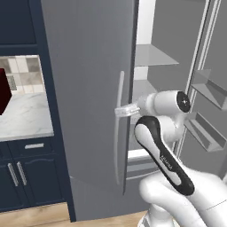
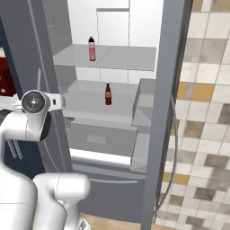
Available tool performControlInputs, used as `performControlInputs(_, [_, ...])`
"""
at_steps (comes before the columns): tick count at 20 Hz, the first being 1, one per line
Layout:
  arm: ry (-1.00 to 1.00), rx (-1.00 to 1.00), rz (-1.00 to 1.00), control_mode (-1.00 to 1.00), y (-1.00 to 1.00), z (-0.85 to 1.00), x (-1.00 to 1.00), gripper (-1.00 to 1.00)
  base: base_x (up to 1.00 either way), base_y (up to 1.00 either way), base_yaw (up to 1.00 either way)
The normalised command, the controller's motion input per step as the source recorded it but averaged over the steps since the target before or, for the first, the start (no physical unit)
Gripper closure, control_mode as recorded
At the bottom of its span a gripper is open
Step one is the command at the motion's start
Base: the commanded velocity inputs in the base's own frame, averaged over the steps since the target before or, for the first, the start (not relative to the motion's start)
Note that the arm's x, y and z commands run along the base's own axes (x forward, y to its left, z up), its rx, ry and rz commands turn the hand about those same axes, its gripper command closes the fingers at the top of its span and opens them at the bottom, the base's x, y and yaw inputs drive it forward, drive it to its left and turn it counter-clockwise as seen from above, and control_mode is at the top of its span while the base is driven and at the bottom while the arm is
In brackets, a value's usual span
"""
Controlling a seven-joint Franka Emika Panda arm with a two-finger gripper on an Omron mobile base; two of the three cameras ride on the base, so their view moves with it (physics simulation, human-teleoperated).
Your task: Open the fridge, grab two sodas, and place both sodas inside the bowl with ice on the dining counter.
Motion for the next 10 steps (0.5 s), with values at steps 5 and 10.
performControlInputs(5, [0.07,0.24,0.00,-1.00,-0.60,0.88,-0.69,-1.00,0.00,0.00,0.00])
performControlInputs(10, [0.25,0.27,-0.01,-1.00,-0.44,0.87,0.20,-1.00,0.00,0.00,0.00])
